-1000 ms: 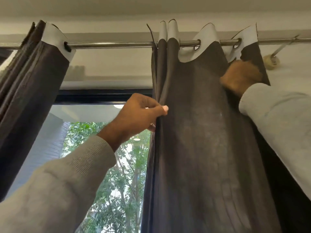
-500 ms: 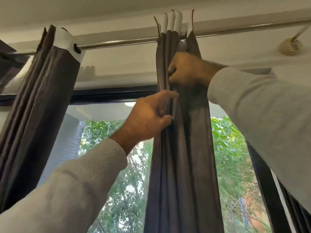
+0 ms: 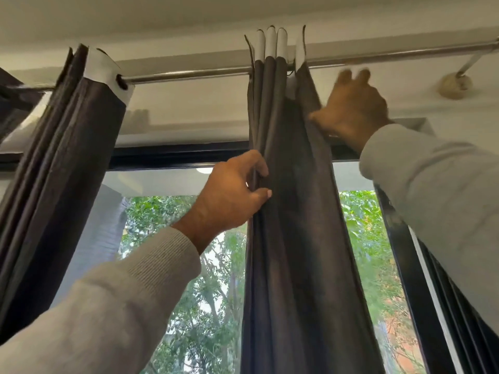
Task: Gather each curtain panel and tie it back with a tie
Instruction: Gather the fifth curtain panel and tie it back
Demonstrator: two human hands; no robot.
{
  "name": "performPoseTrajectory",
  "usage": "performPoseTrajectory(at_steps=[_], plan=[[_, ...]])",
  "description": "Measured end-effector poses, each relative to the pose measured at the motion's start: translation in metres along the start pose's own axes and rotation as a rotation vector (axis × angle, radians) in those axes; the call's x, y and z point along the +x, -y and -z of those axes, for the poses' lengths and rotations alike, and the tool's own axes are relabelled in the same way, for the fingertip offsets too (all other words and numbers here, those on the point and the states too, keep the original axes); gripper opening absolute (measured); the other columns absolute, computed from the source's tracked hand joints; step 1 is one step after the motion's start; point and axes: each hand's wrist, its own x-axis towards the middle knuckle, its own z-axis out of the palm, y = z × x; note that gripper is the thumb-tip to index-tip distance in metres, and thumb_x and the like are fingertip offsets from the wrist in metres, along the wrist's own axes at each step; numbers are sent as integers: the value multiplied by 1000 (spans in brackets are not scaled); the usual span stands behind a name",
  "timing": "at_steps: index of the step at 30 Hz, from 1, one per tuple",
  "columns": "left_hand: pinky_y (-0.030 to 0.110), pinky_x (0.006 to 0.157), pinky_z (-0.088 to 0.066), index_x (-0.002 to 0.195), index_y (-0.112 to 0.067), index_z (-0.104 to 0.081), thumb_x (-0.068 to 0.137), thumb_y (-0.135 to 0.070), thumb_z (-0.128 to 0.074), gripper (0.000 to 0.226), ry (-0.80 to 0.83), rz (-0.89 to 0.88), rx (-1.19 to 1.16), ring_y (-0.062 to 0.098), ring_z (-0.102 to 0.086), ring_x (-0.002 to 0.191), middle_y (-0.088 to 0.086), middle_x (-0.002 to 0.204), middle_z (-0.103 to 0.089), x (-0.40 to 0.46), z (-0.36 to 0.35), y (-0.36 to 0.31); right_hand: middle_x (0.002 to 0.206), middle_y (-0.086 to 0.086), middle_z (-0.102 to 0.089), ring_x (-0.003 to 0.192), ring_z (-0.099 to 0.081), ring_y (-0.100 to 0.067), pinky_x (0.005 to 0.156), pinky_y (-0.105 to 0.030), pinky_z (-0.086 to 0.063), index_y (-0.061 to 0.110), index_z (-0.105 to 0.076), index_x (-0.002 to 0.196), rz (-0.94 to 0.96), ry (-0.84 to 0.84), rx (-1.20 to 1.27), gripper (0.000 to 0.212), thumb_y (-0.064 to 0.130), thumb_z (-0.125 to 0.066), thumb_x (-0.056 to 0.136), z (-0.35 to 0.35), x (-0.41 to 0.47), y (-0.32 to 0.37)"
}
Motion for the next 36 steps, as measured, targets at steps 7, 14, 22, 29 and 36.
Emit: performPoseTrajectory(at_steps=[7,14,22,29,36], plan=[[36,64,-64,122,-25,-51,86,-12,-84,50,-116,40,-109,16,-73,65,0,89,-76,-12,0,-13,115,-13,-71,110,-68,-36,88,-35,-55,8,-72,119,225,178,137,29,20,-67,94,0,-9,45],[14,51,-41,120,-24,-55,92,-7,-74,38,-44,-104,-23,4,-54,49,-9,63,-59,-28,4,-26,89,-3,-71,77,-67,-10,60,-19,-47,9,-76,98,370,399,382,8,15,-70,98,10,-13,59],[30,67,-63,92,-20,-83,85,-14,-82,10,-159,-27,-84,2,-68,63,-12,78,-76,-43,-5,-31,68,-9,-77,67,-80,-22,66,-35,-67,0,-74,96,277,591,683,3,-1,-74,93,13,-33,34],[37,71,-64,88,-23,-81,83,-61,-86,38,-214,101,-38,5,-71,69,-13,75,-74,-51,-20,-53,74,-11,-75,70,-79,-25,73,-39,-67,-1,-70,102,202,631,867,14,-4,-76,89,10,-43,25],[44,71,-65,121,-20,-45,78,-19,-87,60,-153,334,-57,23,-72,77,1,91,-67,-58,-22,-59,82,8,-73,83,-70,-14,78,-39,-59,24,-75,97,62,634,1087,16,10,-68,99,-21,-70,6]])
